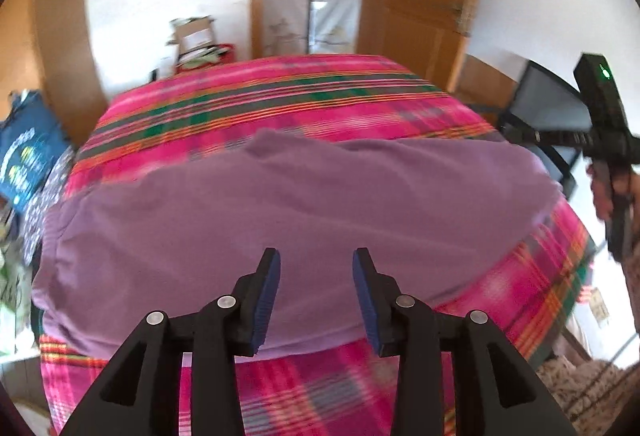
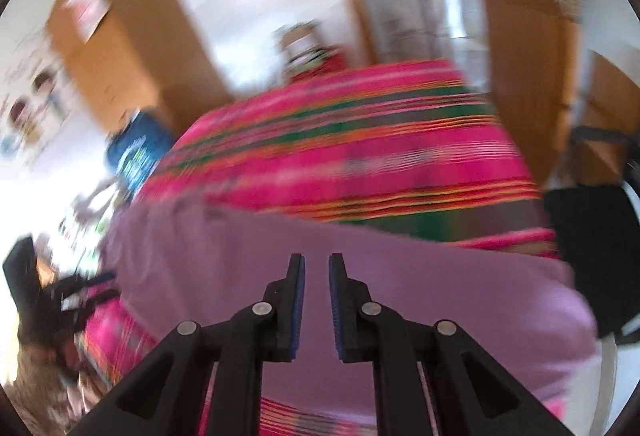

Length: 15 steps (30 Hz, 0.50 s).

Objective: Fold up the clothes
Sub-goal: 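Move both open grippers over the folded garment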

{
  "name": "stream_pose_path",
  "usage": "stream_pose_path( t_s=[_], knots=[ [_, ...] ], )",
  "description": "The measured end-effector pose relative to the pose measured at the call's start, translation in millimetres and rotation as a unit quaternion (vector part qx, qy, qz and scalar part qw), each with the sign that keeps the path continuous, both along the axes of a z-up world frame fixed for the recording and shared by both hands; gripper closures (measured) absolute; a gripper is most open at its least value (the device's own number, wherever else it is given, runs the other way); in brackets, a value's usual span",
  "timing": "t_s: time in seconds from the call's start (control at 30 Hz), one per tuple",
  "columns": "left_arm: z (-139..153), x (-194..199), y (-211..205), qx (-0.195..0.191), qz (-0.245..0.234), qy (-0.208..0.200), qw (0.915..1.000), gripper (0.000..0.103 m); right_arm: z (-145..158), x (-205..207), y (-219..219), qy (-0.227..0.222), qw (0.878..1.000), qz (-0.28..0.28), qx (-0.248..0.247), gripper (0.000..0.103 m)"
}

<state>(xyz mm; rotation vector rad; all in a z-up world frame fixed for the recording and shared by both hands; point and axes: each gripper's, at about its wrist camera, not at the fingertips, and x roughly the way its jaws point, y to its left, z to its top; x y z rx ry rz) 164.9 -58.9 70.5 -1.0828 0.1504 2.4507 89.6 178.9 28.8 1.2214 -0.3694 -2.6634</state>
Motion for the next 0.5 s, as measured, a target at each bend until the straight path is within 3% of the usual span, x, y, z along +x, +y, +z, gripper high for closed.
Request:
stream_pose_path(
  t_s=[0.17,0.37,0.5],
  knots=[
    [-17,-16,-11,-0.005,0.021,-0.022,0.9995,0.064,-27,-27,-73,-0.038,0.993,0.104,0.030,0.091],
    [-34,-18,-20,-0.010,0.020,-0.040,0.9989,0.064,-55,-34,-129,-0.073,0.981,0.173,0.054,0.091],
    [-44,-17,-30,-0.014,0.024,-0.060,0.9978,0.064,-62,-17,-152,-0.075,0.972,0.207,0.082,0.087]
  ],
)
